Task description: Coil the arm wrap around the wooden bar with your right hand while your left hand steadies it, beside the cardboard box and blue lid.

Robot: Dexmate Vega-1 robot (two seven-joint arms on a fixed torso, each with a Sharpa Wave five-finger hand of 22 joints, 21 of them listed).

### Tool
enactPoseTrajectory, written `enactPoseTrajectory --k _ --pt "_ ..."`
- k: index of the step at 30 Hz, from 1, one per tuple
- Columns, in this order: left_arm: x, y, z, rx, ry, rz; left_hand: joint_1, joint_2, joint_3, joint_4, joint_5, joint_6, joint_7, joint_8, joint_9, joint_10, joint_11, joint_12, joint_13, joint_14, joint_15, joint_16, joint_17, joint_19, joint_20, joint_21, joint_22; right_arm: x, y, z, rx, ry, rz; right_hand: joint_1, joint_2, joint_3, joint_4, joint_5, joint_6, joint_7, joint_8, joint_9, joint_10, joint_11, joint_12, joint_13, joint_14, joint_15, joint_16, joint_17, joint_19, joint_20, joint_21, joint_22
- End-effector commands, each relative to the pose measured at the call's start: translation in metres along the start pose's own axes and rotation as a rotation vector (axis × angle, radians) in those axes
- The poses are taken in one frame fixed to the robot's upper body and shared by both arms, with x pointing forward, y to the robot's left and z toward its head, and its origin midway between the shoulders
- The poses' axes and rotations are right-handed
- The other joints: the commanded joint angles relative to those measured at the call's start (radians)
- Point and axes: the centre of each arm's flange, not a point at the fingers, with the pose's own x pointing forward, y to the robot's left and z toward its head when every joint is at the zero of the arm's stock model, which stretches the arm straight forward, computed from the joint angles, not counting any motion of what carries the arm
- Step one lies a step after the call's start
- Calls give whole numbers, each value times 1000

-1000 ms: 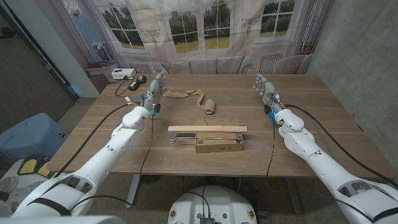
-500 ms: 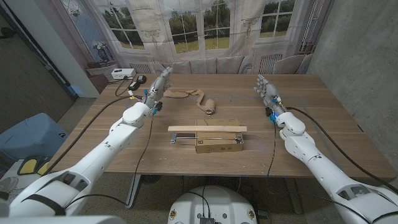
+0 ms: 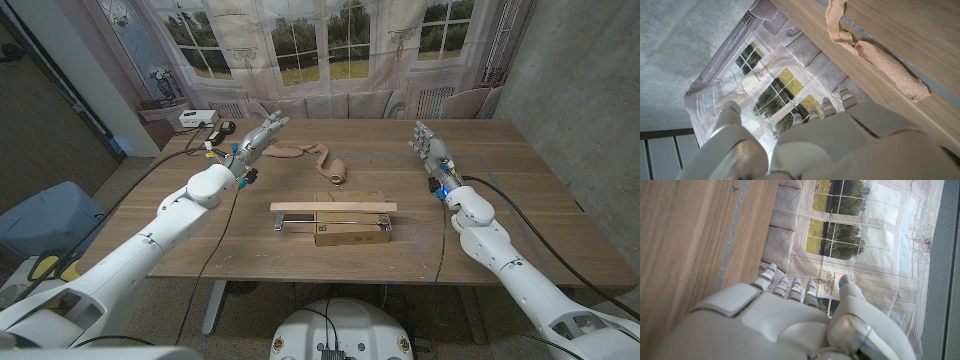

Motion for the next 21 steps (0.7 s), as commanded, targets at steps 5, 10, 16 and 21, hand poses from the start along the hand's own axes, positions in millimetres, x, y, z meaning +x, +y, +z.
enactPoseTrajectory --k 5,10,16,21 --pt "-34 -7 38 175 36 -110 69 -12 -7 2 31 -112 29 -1 8 -66 0 -4 6 -45 13 -7 5 -16 0 -11 4 -19 -1 -1 21 -19 18 5 -1 0 2 7 2 -6 6 6 11 4 5 2 0 2 5 5 2 10 1 4" --pt "-39 -8 47 230 51 -147 118 -17 -10 2 51 -151 41 -5 9 -104 2 -4 10 -84 19 -10 6 -34 -30 -18 4 -26 -1 -3 28 -23 18 5 -1 0 2 6 2 -5 6 6 11 3 5 2 2 3 6 5 2 11 1 5" --pt "-42 -10 55 287 70 -193 181 -41 -24 -1 86 -151 16 8 11 -88 -67 15 13 -89 20 0 7 -32 -44 -16 3 -35 -2 -4 34 -32 8 4 -2 -1 3 6 2 -6 6 6 11 3 5 2 3 3 6 5 3 11 1 5" --pt "-43 -12 61 324 84 -212 220 -55 -38 -2 112 -114 -7 24 12 -60 -96 28 14 -71 10 8 6 -19 -46 -12 2 -40 -2 -7 44 -38 5 3 -2 -2 3 6 4 -6 7 6 11 2 5 2 2 3 6 5 3 11 1 5"
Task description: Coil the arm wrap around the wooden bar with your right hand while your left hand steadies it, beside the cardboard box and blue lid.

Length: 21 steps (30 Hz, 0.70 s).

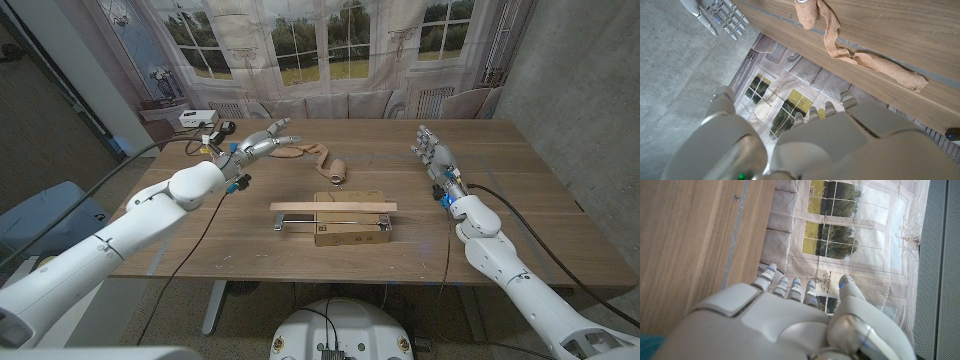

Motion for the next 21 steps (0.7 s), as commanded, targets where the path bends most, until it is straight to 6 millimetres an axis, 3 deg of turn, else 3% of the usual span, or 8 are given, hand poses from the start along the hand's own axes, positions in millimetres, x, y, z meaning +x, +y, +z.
enactPoseTrajectory --k 1,5,7,8,12,21 --pt "-8 -3 19 113 40 -66 40 -10 -15 -1 26 -100 -12 17 2 -42 -12 20 5 10 -12 11 1 12 1 8 1 -16 -1 -5 19 -14 -7 3 -2 -2 3 6 4 -5 7 6 4 -4 5 2 2 4 6 5 3 11 1 5" --pt "-11 -2 27 138 40 -53 110 -20 -58 3 81 -18 35 40 4 33 41 46 6 19 11 13 1 9 27 4 0 -18 -1 -6 22 -19 -11 3 -2 -2 3 6 4 -5 6 6 4 -4 5 2 2 4 6 6 3 11 1 5" --pt "-12 -3 31 161 46 -65 120 -20 -66 4 90 -2 46 43 4 42 57 48 6 27 10 15 1 14 30 6 0 -19 -2 -6 26 -22 -12 2 -2 -3 3 6 4 -5 7 6 5 -4 5 2 2 4 6 6 3 11 1 5" --pt "-12 -3 33 172 49 -75 129 -19 -73 4 97 3 51 44 4 45 59 49 6 29 -10 16 1 18 27 7 0 -19 -2 -6 28 -23 -12 2 -2 -3 3 6 4 -5 6 6 5 -4 5 2 2 4 6 6 3 11 1 5" --pt "-13 -5 42 229 69 -120 177 -12 -99 6 124 23 44 41 5 38 18 42 5 54 -78 19 -1 54 -32 19 -1 -20 -4 -7 32 -26 -14 2 -2 -3 4 6 4 -5 7 6 5 -4 5 2 2 4 6 6 3 11 1 5" --pt "-17 -3 54 340 137 -167 215 10 -98 8 130 19 41 36 5 36 13 39 4 63 -71 17 -3 61 -22 20 -1 -18 -6 -10 41 -24 -12 0 -3 -4 5 6 6 -6 7 6 5 -4 5 2 3 3 7 6 3 10 1 5"
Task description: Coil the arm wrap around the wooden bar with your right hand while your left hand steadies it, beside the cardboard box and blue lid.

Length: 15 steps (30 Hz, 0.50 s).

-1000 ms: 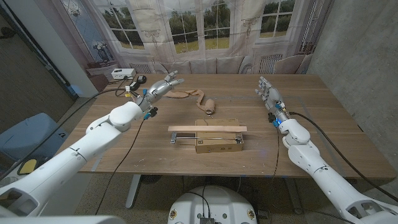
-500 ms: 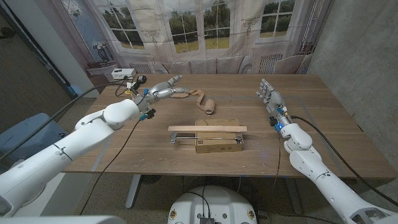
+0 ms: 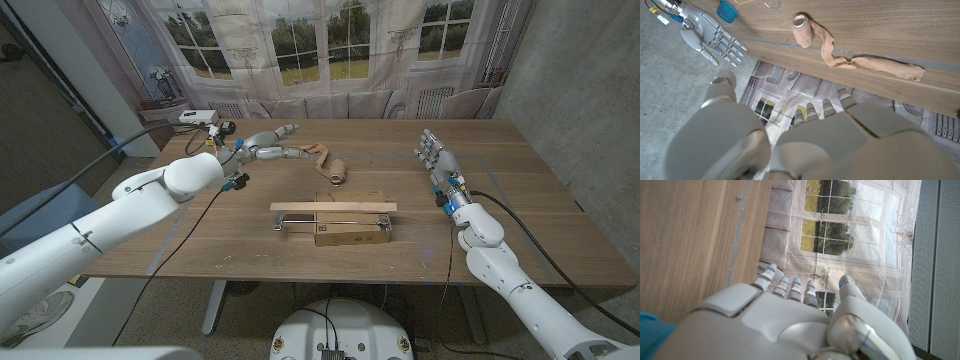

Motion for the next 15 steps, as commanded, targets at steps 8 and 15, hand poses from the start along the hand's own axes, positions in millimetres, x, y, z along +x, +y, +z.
enactPoseTrajectory --k 8,15 --pt "-6 2 23 238 167 -150 135 65 20 3 7 19 6 -1 7 43 -11 12 1 60 -26 13 -2 37 -35 17 0 1 -2 -7 20 3 -3 -2 -3 -2 2 6 7 -5 7 6 6 -4 5 2 3 5 7 2 5 10 1 5" --pt "-3 1 32 310 216 -209 189 92 31 3 -1 49 2 7 8 64 -15 16 0 75 -32 9 -3 39 -33 14 0 1 -2 -7 21 0 -5 -4 -3 -3 3 6 7 -5 7 6 6 -4 5 2 5 5 8 2 6 10 1 5"
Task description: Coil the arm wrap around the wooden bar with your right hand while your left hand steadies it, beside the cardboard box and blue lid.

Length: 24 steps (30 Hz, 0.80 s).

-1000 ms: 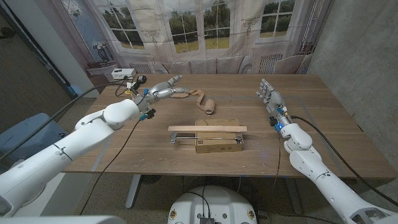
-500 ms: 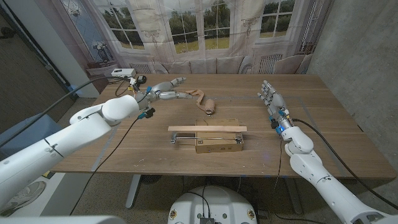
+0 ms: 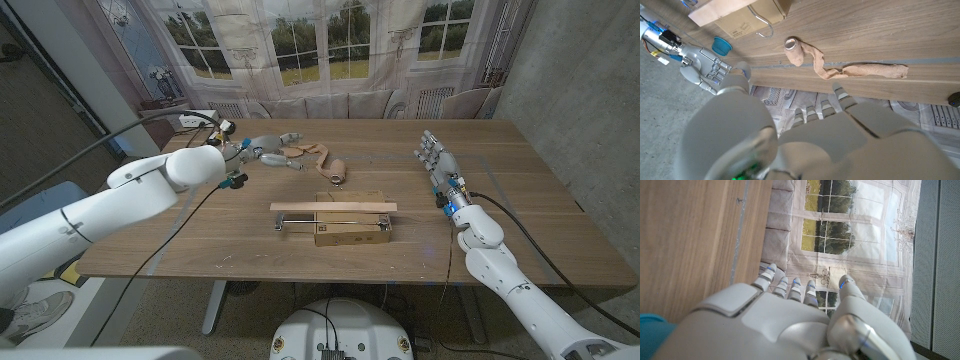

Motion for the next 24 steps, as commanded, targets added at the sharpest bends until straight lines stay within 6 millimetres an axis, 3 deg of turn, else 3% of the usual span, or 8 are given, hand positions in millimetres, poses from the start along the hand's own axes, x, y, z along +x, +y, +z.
enactPoseTrajectory --k 1,6,10,18,20,24 --pt "-1 3 15 130 94 -96 35 8 12 3 -8 24 -1 8 3 13 -2 12 0 10 -1 2 1 0 6 1 -1 1 0 -1 6 -3 -3 -4 -3 -3 3 6 4 -2 7 6 6 -5 5 2 5 5 4 2 6 10 1 5" --pt "3 5 20 167 114 -116 62 15 12 5 -17 52 -5 15 4 39 -6 19 1 23 -3 2 1 -4 4 -3 -1 -1 -2 -2 9 -4 -10 -5 -3 -4 4 6 2 -3 6 6 6 -5 4 2 7 6 4 2 6 11 1 5" --pt "7 8 23 178 112 -133 104 20 -3 15 -43 177 16 47 4 133 -24 46 2 68 -27 6 0 9 -4 -3 -1 -2 -4 -3 14 -9 -18 -6 -3 -5 4 6 1 -2 6 6 6 -5 5 2 7 8 5 2 6 13 1 5" --pt "17 10 36 253 134 -187 128 27 -7 17 -55 217 2 53 4 169 -36 54 2 88 -37 6 0 17 -5 -2 -2 -4 -6 -6 27 -19 -31 -8 -3 -6 5 6 2 -2 6 6 7 -6 5 2 11 10 6 3 9 15 2 5" --pt "20 11 39 274 140 -202 137 31 -8 17 -59 232 7 56 4 189 -24 60 3 90 -37 5 0 20 -5 -2 -2 -3 -6 -6 27 -18 -30 -9 -3 -6 6 6 2 -3 6 6 7 -6 5 2 12 10 7 3 10 15 2 5" --pt "24 11 47 318 151 -246 142 29 -11 17 -61 235 9 55 4 190 -31 60 4 89 -36 3 0 21 -6 -3 -2 -2 -6 -8 31 -17 -33 -10 -4 -7 6 6 4 -2 7 6 8 -7 5 3 14 11 7 3 12 14 3 5"
